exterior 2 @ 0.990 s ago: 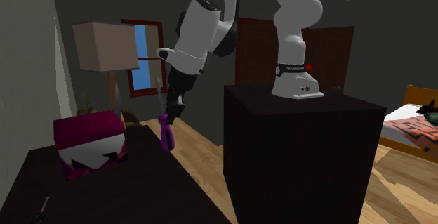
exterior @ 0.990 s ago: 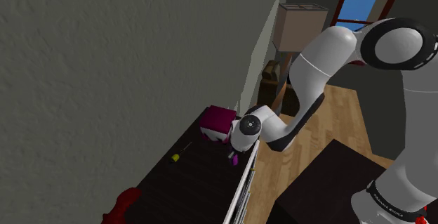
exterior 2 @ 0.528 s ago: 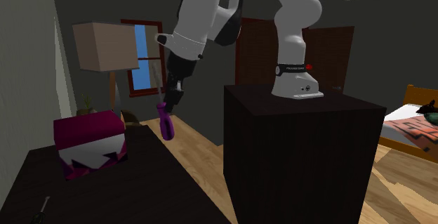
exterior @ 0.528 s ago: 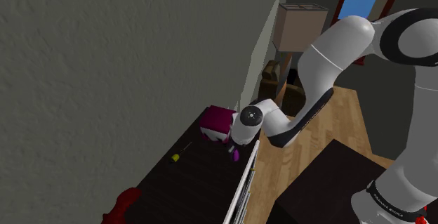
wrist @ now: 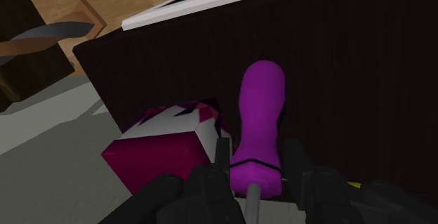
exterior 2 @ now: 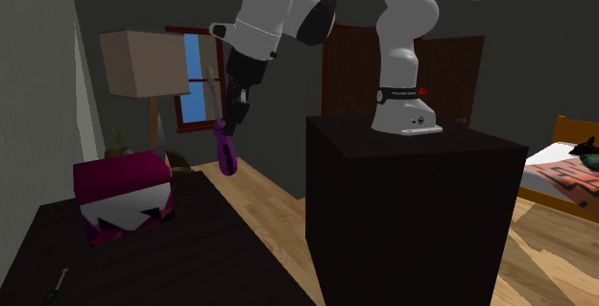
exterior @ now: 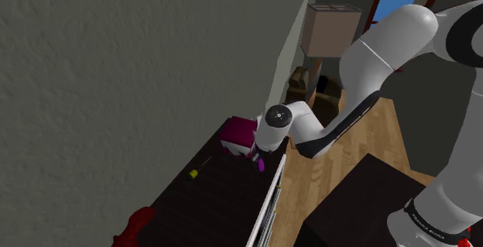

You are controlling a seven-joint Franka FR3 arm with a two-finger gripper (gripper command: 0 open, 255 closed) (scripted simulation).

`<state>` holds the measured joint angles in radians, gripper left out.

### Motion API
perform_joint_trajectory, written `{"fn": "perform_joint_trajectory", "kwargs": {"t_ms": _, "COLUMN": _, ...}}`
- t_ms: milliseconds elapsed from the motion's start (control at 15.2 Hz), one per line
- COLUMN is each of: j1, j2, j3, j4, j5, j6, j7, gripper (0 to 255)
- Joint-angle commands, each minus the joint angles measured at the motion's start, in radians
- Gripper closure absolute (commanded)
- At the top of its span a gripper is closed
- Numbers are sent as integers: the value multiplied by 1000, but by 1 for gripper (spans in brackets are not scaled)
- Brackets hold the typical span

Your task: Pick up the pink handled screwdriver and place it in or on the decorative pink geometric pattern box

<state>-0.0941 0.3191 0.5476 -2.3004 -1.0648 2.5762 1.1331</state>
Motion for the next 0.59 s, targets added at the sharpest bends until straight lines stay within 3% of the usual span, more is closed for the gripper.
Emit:
{"fn": "perform_joint_trajectory", "kwargs": {"t_ms": 0, "j1": -13, "j2": -29, "j3": 16, "j4": -9, "j5": 40, "j6": -4, "j7": -34, "gripper": 255}}
{"fn": "perform_joint_trajectory", "kwargs": {"t_ms": 528, "j1": -55, "j2": -138, "j3": 73, "j4": -28, "j5": 206, "j6": -30, "j7": -173, "gripper": 255}}
